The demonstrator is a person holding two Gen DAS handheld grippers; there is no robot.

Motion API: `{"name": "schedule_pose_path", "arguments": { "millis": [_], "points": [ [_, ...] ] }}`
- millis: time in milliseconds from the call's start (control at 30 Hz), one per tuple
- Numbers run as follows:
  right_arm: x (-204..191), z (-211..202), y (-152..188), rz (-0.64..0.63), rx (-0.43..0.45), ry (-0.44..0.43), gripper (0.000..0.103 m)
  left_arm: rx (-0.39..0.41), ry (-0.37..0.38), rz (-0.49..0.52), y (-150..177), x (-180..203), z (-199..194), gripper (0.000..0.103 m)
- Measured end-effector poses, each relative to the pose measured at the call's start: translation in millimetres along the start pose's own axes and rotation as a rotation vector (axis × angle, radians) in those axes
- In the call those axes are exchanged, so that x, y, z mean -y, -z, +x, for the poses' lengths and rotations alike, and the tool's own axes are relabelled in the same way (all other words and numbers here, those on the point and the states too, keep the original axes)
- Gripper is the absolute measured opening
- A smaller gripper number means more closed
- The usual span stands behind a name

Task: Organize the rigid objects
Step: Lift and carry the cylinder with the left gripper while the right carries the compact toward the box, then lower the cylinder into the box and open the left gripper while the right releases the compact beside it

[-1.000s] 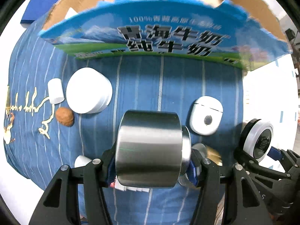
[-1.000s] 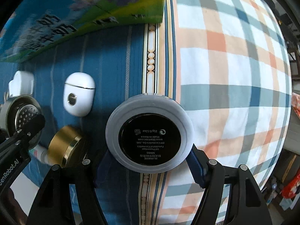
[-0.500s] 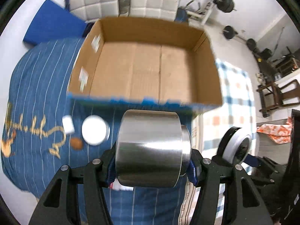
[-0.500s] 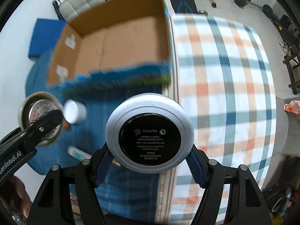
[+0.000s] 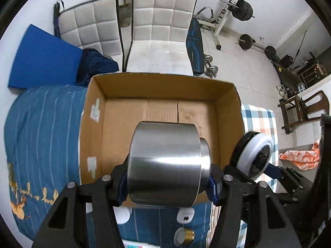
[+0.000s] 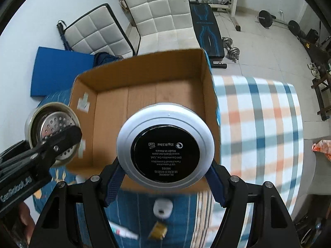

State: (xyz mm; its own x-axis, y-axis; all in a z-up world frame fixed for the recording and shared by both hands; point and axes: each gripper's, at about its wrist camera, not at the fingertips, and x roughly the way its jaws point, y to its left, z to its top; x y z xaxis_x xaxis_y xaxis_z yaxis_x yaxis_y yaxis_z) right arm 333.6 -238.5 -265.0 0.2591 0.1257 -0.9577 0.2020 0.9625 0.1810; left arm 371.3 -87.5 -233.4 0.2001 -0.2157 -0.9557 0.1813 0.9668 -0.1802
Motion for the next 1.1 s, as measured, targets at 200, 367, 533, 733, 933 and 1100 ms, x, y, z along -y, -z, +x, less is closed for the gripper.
{"name": "schedule_pose_path", "arguments": {
  "millis": [200,367,533,733,933,1100],
  "points": [
    [-5,63,-47,-0.022,-0.058,0.036,0.074,-0.116,0.088,-0.044,-42,-16,53,0.056],
    [-8,120,-71,-0.051,-0.115,0.07,0.074,-0.196,0.072,-0.045,-58,-22,108,0.056],
    [-6,164,-83,-0.064,-0.174,0.075,0.074,-0.277,0.084,-0.064,-69,-29,152,0.056],
    [-1,193,-94,-0.079,-0.202,0.113,0.074,-0.33,0.103,-0.071,-73,-30,177,0.056],
    [8,215,-100,-0.069,-0.231,0.118,0.075,-0.353,0.087,-0.038,-71,-26,184,0.057],
    [13,216,-102,-0.067,-0.23,0.097,0.075,-0.359,0.065,-0.031,-73,-26,177,0.057]
  ]
}}
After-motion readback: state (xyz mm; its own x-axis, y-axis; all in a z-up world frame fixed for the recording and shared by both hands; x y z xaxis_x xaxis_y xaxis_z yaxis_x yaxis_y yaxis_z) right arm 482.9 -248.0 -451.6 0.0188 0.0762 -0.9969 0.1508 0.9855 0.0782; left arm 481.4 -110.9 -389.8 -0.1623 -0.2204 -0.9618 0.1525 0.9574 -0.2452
